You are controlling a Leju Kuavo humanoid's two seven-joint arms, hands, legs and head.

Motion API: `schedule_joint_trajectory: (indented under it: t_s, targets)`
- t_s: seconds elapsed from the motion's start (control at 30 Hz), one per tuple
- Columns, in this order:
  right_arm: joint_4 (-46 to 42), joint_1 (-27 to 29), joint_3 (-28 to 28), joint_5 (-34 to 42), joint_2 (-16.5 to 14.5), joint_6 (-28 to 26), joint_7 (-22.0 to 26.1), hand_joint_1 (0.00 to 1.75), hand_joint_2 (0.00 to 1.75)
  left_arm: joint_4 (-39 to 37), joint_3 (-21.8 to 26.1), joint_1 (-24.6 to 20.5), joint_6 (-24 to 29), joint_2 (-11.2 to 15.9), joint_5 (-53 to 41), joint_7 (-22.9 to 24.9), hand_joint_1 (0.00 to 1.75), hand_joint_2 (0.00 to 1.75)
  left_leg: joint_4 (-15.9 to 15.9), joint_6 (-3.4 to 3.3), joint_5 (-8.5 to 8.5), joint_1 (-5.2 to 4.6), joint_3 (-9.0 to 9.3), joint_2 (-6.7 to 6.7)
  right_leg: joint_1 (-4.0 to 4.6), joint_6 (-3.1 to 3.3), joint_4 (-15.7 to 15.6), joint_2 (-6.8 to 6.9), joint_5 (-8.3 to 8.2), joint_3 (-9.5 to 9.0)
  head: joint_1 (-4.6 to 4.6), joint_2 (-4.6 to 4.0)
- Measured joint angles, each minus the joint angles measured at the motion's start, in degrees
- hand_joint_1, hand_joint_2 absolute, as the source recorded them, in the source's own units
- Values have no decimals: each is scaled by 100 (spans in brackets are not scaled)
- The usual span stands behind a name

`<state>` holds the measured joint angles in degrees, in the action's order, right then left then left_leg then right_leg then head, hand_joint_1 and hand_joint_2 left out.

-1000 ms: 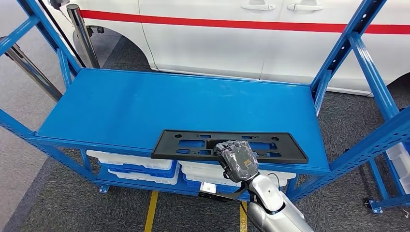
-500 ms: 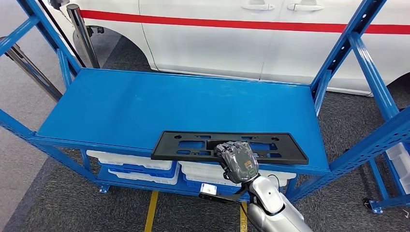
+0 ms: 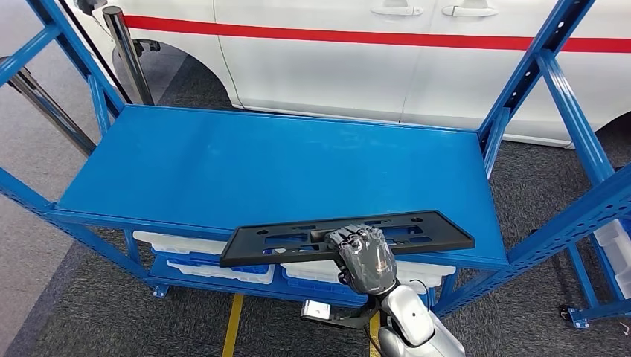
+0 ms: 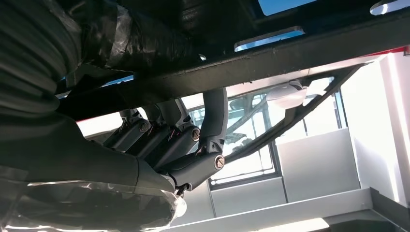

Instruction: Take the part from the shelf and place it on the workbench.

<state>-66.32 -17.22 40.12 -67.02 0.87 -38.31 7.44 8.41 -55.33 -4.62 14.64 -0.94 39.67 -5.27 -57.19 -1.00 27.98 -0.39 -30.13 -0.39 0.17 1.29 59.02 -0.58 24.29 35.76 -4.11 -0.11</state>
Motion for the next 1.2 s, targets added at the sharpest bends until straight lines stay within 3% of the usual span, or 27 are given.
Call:
schedule_joint_trajectory:
  t_s: [0.8, 1.2]
  targets:
    - [-178, 178, -131, -77, -13, -62, 150, 175, 175, 0, -114, -3, 114, -2, 8, -182, 0, 175, 0, 0, 0, 0, 2, 0, 1, 0, 0, 0, 0, 0, 0, 0]
    - [-729, 287, -635, 67, -234, -62, 559, 175, 175, 0, -170, -5, 101, -4, 22, -144, 0, 175, 0, 0, 0, 0, 5, 0, 1, 0, 0, 0, 0, 0, 0, 0]
